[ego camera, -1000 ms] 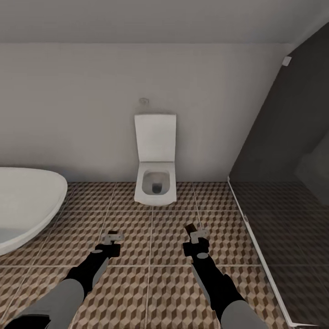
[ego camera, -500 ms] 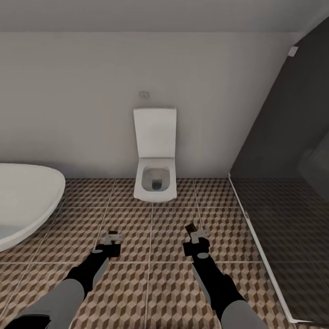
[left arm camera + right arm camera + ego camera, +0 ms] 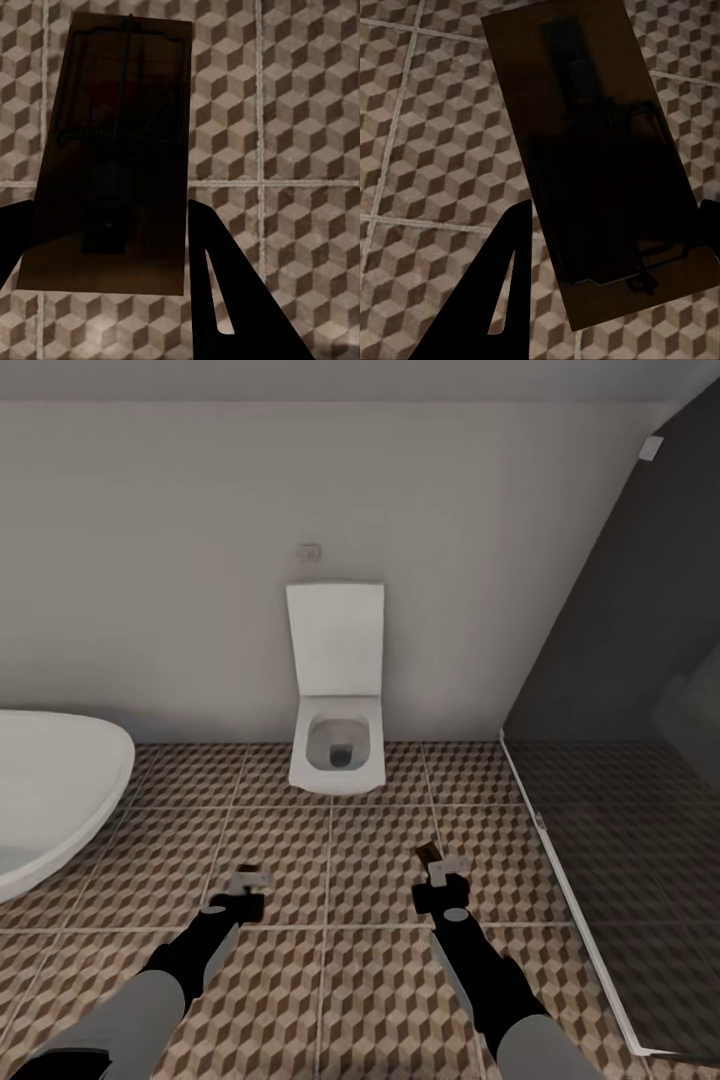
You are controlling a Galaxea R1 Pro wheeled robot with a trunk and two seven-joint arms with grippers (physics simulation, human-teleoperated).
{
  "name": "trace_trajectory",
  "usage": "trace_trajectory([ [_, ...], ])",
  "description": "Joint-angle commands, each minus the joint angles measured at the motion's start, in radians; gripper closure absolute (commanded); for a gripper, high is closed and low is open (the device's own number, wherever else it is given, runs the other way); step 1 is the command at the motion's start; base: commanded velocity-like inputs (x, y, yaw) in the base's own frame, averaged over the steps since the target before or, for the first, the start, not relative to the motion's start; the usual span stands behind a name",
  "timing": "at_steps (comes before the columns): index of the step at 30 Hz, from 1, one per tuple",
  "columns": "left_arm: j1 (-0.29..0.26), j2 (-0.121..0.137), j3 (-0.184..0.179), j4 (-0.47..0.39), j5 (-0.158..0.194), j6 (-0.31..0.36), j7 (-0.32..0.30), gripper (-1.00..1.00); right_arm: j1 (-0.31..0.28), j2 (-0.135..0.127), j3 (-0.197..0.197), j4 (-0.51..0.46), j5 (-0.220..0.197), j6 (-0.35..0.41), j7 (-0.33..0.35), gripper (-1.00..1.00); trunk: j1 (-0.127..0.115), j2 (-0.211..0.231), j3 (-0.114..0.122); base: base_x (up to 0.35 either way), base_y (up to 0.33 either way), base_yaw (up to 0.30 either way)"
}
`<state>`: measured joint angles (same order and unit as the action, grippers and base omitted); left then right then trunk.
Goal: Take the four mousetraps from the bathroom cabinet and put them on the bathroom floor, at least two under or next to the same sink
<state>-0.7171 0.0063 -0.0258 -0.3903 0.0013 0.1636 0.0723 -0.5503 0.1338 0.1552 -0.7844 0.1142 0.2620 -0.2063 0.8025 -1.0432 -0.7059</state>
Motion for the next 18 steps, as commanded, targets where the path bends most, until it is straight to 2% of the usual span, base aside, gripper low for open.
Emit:
trace_trajectory([
  [1, 0.000, 0.000, -0.003, -0.002, -0.003, 0.007, 0.006, 1.00, 0.000, -0.001, 0.003, -0.002, 0.008, 0.009, -0.002, 1.00, 0.004, -0.008, -0.006, 0.000, 0.000, -0.062],
  [10, 0.000, -0.005, -0.003, -0.002, -0.003, 0.007, 0.004, 1.00, 0.000, -0.002, 0.002, -0.002, 0.007, 0.010, 0.063, 1.00, 0.038, -0.071, -0.048, 0.000, 0.000, -0.063],
  [18, 0.000, -0.005, -0.003, -0.002, -0.003, 0.007, 0.004, 1.00, 0.000, -0.002, 0.003, -0.002, 0.007, 0.010, 0.072, 1.00, 0.069, -0.127, -0.086, 0.000, 0.000, -0.063],
])
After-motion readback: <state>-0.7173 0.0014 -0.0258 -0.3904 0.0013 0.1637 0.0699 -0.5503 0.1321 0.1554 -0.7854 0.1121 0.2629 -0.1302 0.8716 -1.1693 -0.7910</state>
